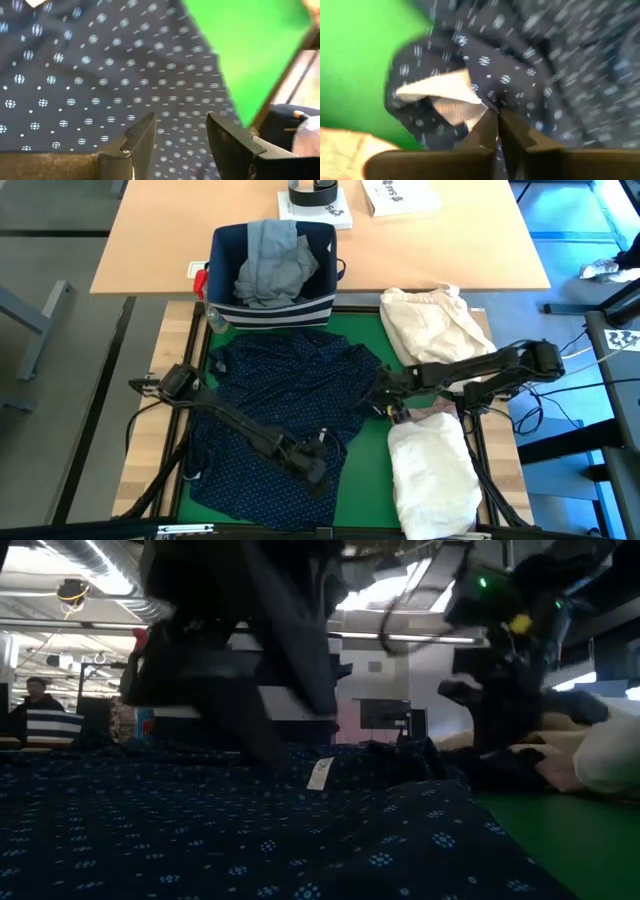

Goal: Fold laundry
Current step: Fold the blue polo shirt

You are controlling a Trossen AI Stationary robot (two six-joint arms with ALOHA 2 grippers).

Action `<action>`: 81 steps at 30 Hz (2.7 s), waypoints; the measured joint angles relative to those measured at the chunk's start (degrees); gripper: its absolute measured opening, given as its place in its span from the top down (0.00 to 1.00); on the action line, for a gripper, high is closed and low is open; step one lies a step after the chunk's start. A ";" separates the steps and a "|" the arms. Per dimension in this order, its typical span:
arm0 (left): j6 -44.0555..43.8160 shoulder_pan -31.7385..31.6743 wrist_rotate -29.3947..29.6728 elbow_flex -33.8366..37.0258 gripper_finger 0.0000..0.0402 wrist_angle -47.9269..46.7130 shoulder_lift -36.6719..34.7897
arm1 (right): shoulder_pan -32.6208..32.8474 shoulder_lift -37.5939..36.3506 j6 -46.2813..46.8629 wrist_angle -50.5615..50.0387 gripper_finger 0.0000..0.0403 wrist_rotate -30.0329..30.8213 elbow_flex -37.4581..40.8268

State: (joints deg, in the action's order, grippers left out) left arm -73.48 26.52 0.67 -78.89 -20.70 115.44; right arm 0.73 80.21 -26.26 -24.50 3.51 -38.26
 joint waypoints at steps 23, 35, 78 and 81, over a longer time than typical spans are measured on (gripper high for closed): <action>-7.17 5.29 12.79 -0.13 0.57 21.64 9.87 | -6.01 -0.30 5.11 -6.25 0.99 -6.12 -18.23; -3.79 3.98 9.82 -3.52 0.79 17.24 14.73 | -6.01 -0.29 5.03 -6.83 0.99 -6.10 -18.21; -3.70 16.42 3.65 -29.05 1.00 -43.95 -1.52 | -6.52 -14.97 -5.78 -14.77 0.99 -0.02 -18.23; -3.99 16.77 6.03 -29.05 1.00 -50.87 -3.25 | -7.26 -14.46 -6.19 -8.65 0.99 -0.01 -18.23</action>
State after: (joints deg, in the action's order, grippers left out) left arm -77.47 43.29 6.70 -107.94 -71.57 112.19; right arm -6.52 65.74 -32.45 -33.14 3.50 -56.49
